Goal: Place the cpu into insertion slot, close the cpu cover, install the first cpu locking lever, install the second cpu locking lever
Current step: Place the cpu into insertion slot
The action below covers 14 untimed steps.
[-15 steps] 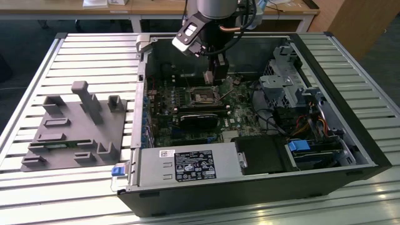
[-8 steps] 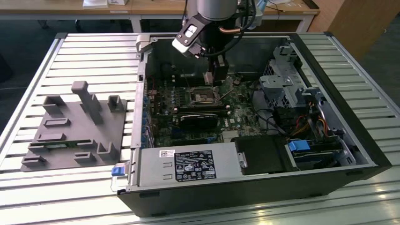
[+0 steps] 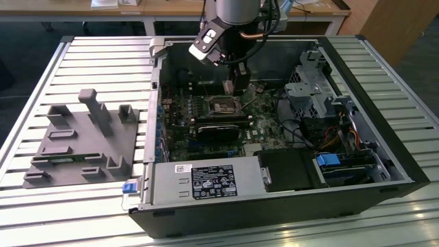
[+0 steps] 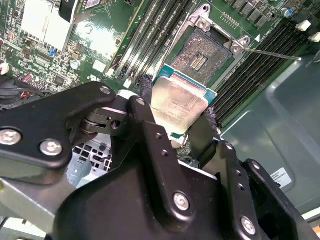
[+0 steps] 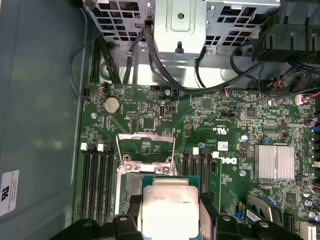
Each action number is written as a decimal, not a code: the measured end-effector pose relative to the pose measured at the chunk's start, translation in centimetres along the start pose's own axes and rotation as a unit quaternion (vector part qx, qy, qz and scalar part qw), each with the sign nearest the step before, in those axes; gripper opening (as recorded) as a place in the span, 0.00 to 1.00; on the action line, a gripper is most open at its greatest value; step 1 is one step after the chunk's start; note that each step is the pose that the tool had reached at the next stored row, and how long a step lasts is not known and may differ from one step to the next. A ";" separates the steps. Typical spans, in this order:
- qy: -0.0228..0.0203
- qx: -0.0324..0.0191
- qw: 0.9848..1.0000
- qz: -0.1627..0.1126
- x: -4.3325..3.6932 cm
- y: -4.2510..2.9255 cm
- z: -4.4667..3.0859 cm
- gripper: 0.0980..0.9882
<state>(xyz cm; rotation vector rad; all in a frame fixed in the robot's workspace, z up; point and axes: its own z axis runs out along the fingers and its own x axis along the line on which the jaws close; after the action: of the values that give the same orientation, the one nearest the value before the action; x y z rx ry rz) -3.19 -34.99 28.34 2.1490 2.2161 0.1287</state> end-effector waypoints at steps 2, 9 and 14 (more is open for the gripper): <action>0.000 0.000 1.000 0.000 0.00 -0.02 0.06 0.49; 0.000 0.000 1.000 0.000 0.30 -0.50 1.11 0.49; 0.000 0.000 1.000 0.001 0.46 -0.65 1.95 0.49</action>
<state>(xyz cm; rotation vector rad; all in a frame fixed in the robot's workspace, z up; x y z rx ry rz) -3.66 -34.51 26.34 2.1506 2.2138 0.1283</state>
